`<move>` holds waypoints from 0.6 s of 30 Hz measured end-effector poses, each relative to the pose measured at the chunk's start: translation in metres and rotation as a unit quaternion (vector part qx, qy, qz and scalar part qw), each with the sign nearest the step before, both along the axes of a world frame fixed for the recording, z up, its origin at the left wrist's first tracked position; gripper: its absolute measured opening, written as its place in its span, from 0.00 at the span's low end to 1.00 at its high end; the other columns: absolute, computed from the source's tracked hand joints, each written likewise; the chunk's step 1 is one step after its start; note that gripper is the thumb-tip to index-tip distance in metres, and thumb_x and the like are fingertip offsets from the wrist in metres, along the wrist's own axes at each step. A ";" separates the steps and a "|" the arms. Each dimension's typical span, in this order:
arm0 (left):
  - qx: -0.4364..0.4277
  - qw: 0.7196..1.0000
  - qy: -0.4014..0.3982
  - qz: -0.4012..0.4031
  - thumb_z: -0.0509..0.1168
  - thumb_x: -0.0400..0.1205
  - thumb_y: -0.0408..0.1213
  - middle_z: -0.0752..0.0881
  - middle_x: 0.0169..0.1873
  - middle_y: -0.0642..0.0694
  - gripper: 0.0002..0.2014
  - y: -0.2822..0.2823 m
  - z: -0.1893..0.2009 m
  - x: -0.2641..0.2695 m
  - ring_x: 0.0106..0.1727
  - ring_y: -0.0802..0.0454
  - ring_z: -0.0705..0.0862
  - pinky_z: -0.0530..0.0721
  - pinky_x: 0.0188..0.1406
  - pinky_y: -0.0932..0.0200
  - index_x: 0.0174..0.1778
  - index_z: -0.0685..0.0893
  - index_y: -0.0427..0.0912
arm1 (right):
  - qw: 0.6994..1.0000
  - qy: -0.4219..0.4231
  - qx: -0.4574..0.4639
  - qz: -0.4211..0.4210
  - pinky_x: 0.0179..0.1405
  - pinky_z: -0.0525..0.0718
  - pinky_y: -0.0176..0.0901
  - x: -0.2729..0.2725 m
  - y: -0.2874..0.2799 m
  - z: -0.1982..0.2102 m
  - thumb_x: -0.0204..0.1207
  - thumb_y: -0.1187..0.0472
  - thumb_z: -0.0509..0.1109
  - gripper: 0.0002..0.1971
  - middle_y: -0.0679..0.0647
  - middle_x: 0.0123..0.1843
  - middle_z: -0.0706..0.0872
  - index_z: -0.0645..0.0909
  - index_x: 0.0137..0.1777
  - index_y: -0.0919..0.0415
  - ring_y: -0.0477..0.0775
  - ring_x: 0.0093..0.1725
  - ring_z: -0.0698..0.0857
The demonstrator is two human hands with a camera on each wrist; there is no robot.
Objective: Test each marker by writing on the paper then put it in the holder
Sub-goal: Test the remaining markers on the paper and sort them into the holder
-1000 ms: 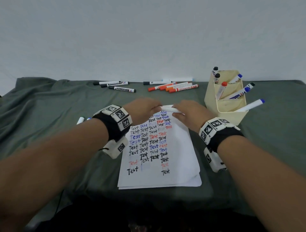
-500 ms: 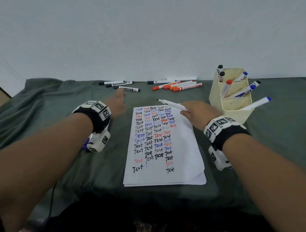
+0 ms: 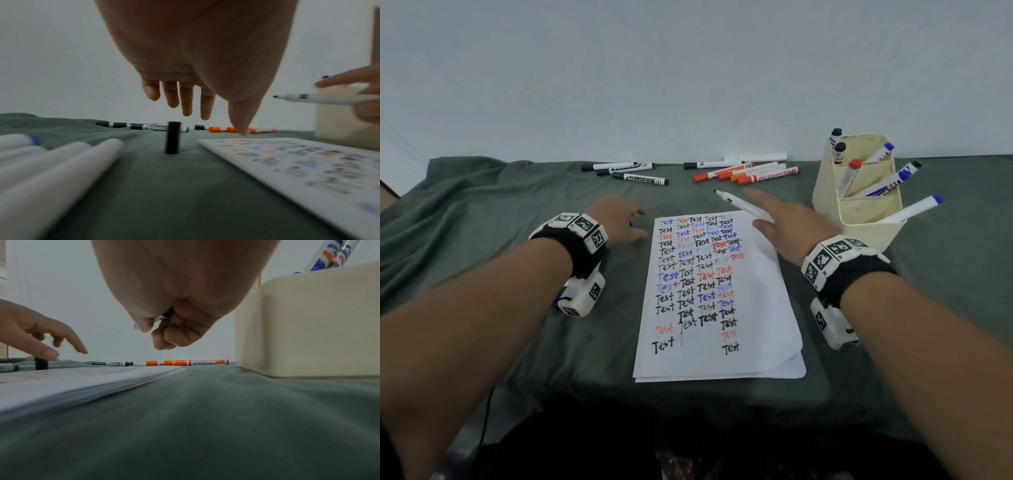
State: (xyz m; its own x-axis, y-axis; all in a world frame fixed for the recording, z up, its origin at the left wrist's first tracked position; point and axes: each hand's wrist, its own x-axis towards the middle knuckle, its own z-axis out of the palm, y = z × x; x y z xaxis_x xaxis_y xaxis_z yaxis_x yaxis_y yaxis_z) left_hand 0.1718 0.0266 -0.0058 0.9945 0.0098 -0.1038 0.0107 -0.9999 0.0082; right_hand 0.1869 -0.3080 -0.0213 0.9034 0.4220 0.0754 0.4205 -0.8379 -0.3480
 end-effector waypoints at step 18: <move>0.003 0.970 0.222 -0.102 0.59 0.55 0.89 0.22 0.83 0.54 0.65 -0.084 -0.033 -0.047 0.83 0.39 0.22 0.32 0.80 0.26 0.79 0.27 0.74 | 0.993 -0.033 0.113 -0.005 0.56 0.83 0.45 -0.001 -0.008 0.011 0.88 0.54 0.65 0.15 0.49 0.57 0.91 0.81 0.73 0.43 0.50 0.50 0.87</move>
State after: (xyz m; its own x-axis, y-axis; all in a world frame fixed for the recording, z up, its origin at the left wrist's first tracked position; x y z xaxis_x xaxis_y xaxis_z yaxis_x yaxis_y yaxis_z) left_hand 0.1246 -0.0569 -0.0389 0.8336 -0.1805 -0.5220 -0.1859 -0.9816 0.0426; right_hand 0.1862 -0.3156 -0.0103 0.8976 0.3779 0.2269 0.4404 -0.7465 -0.4988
